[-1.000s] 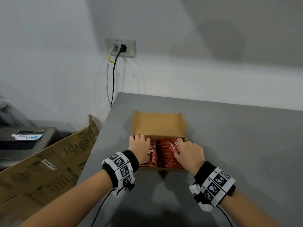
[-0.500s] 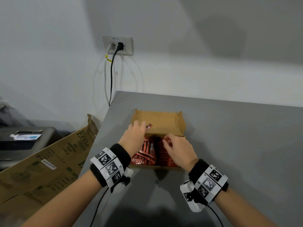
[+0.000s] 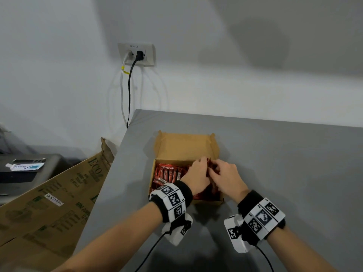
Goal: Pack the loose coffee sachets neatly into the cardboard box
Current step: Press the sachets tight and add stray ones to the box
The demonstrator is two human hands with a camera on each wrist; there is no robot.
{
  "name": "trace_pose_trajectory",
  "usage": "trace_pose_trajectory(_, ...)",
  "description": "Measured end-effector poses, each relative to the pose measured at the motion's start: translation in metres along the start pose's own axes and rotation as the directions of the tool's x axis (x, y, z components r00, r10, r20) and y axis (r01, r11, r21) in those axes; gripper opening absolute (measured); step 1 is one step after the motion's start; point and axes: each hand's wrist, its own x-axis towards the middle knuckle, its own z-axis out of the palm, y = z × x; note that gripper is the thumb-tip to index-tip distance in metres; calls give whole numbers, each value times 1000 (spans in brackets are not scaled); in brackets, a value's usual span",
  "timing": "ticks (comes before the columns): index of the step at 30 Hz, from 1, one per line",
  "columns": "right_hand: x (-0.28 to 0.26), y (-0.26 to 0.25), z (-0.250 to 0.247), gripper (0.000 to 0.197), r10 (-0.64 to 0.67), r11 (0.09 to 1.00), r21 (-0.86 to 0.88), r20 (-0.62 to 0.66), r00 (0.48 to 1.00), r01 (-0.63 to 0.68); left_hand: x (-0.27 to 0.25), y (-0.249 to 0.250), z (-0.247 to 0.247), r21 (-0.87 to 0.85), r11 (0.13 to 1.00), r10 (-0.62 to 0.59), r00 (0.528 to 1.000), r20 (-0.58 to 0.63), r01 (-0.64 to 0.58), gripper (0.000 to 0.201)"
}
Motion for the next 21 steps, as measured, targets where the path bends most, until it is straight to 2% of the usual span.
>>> trace_pose_trajectory(4,9,10,3,19,43,993,-113,3,999,-42,-2,1,-7,137,990,39,999,1,-39,34)
trace_pose_trajectory(8,15,14,7,18,64,986,-155,8,998,-62,-11,-6,-27,227,967,140,987,-82,-119,36)
trace_pose_trajectory(10,13,13,4,17,67,989,-133,-6,998,-67,-17,-18,-44,238,968,105,989,-109,-76,30)
trace_pose_trajectory(12,11,8,0,16,19,989,-142,-47,999,-26,-24,-37,-65,323,946,31,993,-113,7,25)
trace_pose_trajectory(14,6,-4,-1,15,-72,989,-133,-39,997,66,-31,-54,-84,430,902,-34,999,-8,34,26)
trace_pose_trajectory(17,-1,-32,14,26,-218,966,-96,187,958,238,-40,-64,-97,522,853,-109,975,193,-8,37)
trace_pose_trajectory(19,1,-50,31,30,-250,932,-168,343,905,322,-40,-64,-94,581,813,-128,963,237,-34,37)
trace_pose_trajectory(21,5,-61,47,36,-242,883,-276,424,873,379,-41,-64,-86,650,757,-114,965,236,-70,26)
